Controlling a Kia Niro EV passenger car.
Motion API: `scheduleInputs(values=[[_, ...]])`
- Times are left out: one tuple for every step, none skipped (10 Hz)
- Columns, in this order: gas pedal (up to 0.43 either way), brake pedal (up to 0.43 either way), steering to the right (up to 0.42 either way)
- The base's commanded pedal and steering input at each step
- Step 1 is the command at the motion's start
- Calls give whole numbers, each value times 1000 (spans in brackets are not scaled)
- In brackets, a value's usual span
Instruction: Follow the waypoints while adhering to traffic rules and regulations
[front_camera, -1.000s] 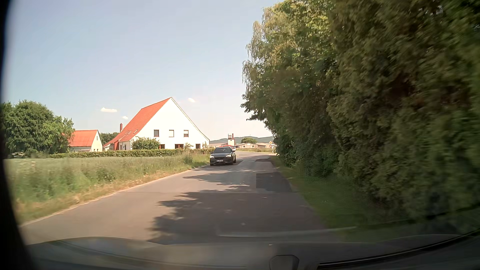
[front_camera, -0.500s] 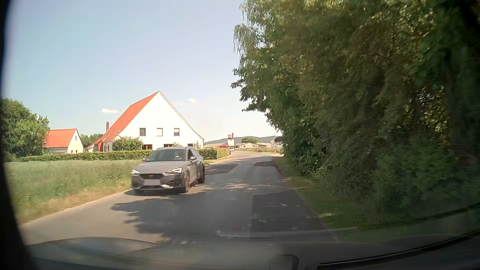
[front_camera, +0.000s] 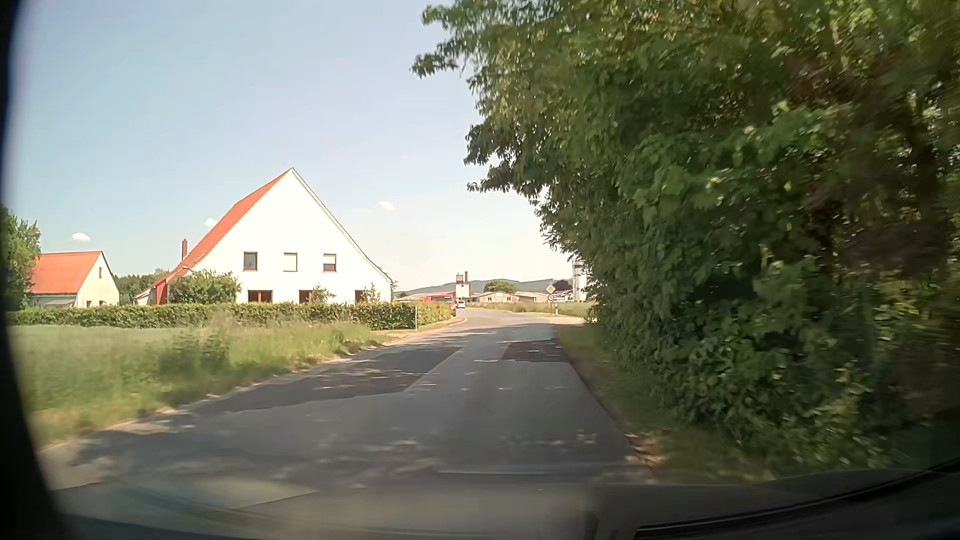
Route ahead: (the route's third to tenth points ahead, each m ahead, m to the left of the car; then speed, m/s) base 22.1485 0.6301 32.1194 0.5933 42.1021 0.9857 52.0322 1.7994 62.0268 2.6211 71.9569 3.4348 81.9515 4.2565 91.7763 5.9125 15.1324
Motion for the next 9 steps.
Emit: scheduleInputs(values=[[197, 6, 0], [197, 6, 0], [197, 6, 0], [197, 6, 1], [197, 6, 2], [197, 6, 3], [197, 6, 3], [197, 6, 2], [197, 6, 3]])
